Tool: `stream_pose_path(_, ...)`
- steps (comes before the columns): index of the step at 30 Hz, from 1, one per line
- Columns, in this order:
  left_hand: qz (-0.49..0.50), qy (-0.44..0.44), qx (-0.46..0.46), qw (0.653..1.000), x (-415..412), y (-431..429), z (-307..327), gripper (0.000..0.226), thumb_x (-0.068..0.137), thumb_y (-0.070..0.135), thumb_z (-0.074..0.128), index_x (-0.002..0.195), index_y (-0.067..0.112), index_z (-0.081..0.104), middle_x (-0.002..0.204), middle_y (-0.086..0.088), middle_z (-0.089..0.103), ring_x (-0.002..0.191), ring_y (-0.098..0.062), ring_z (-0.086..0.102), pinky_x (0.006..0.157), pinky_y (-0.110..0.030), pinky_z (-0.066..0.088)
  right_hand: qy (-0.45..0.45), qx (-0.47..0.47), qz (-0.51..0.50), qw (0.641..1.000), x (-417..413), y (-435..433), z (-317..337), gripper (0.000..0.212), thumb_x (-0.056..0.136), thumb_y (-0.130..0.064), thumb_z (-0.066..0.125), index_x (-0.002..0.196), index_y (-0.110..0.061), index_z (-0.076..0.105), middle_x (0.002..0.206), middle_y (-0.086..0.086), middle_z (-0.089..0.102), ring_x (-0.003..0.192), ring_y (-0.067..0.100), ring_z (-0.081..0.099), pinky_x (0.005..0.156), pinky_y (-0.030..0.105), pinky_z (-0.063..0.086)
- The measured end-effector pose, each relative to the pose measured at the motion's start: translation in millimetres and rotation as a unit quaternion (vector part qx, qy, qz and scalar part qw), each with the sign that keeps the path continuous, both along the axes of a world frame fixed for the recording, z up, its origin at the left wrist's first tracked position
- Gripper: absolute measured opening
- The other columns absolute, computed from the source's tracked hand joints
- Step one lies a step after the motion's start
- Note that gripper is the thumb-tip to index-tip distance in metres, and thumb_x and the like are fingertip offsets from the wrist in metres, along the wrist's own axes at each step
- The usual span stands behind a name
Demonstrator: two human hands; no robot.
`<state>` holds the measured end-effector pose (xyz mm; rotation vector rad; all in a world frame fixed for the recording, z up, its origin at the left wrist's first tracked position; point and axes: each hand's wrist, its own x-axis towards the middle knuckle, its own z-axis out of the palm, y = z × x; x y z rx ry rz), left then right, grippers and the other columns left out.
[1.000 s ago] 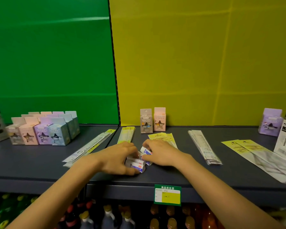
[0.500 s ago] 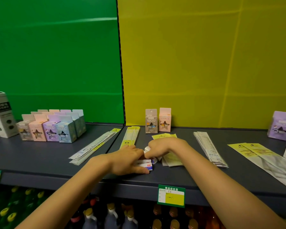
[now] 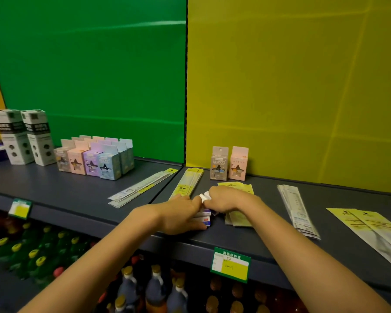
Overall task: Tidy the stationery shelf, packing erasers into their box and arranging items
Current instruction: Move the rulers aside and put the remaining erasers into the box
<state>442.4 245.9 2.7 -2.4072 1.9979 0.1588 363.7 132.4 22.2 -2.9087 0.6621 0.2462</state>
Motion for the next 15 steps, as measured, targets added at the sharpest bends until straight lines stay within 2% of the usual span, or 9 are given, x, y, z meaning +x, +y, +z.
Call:
stream_pose_path(2,0.016,-0.005,-0.021,1.000,-2,1,-4,0.043,0.092,0.044,0.042,0.115,0.009,0.038,0.123,-0.015,0.049,0.106,-0.026,0.043,0.093,-0.033,0.033,-0.040,0.009,-0.001,0.999,-1,-7,0,0.024,0.096,-0.025,0.037,0.085,-0.007,0.050,0.095,0.019,0.052,0.082,0.025,0.046,0.057,0.031,0.032)
stream_pose_path(4,0.030,0.000,-0.052,0.998,-5,3,-6,0.041,0.092,0.043,0.042,0.112,0.007,0.038,0.121,-0.016,0.049,0.105,-0.027,0.044,0.092,-0.034,0.035,-0.083,0.023,-0.006,0.996,-2,-13,2,0.023,0.095,-0.025,0.037,0.081,-0.010,0.045,0.092,0.015,0.049,0.081,0.024,0.045,0.053,0.029,0.029)
stream_pose_path(6,0.036,0.044,-0.110,0.992,-7,7,-7,0.036,0.093,0.039,0.043,0.110,0.008,0.038,0.116,-0.014,0.051,0.091,-0.019,0.045,0.081,-0.027,0.035,-0.118,0.033,-0.014,0.992,-3,-15,7,0.019,0.096,-0.025,0.036,0.090,-0.008,0.044,0.098,0.019,0.051,0.084,0.023,0.044,0.057,0.031,0.031)
stream_pose_path(8,0.042,0.122,-0.182,0.975,-4,15,-3,0.029,0.093,0.035,0.044,0.108,0.011,0.035,0.103,-0.007,0.054,0.075,-0.011,0.045,0.070,-0.023,0.034,-0.154,0.047,-0.024,0.987,-5,-15,12,0.024,0.097,-0.027,0.035,0.103,-0.005,0.043,0.112,0.021,0.055,0.088,0.024,0.046,0.069,0.032,0.034)
stream_pose_path(11,0.055,0.246,-0.298,0.921,10,32,3,0.029,0.094,0.029,0.043,0.107,0.005,0.034,0.082,0.003,0.050,0.065,-0.007,0.047,0.060,-0.019,0.041,-0.188,0.063,-0.021,0.980,-2,-9,20,0.035,0.097,-0.029,0.035,0.117,0.000,0.040,0.118,0.021,0.054,0.092,0.026,0.049,0.073,0.034,0.035)
stream_pose_path(13,0.084,0.321,-0.356,0.873,24,47,6,0.032,0.094,0.027,0.043,0.108,0.000,0.036,0.079,0.002,0.048,0.066,-0.007,0.049,0.059,-0.014,0.045,-0.196,0.081,-0.008,0.977,5,3,25,0.036,0.098,-0.031,0.035,0.118,-0.002,0.038,0.107,0.017,0.054,0.085,0.023,0.047,0.069,0.033,0.032)
stream_pose_path(15,0.121,0.376,-0.391,0.832,43,65,5,0.030,0.094,0.029,0.044,0.109,0.003,0.040,0.084,-0.001,0.053,0.069,-0.009,0.052,0.061,-0.012,0.047,-0.201,0.089,0.018,0.975,16,19,28,0.030,0.098,-0.033,0.034,0.110,-0.007,0.039,0.088,0.009,0.050,0.075,0.018,0.045,0.065,0.033,0.032)
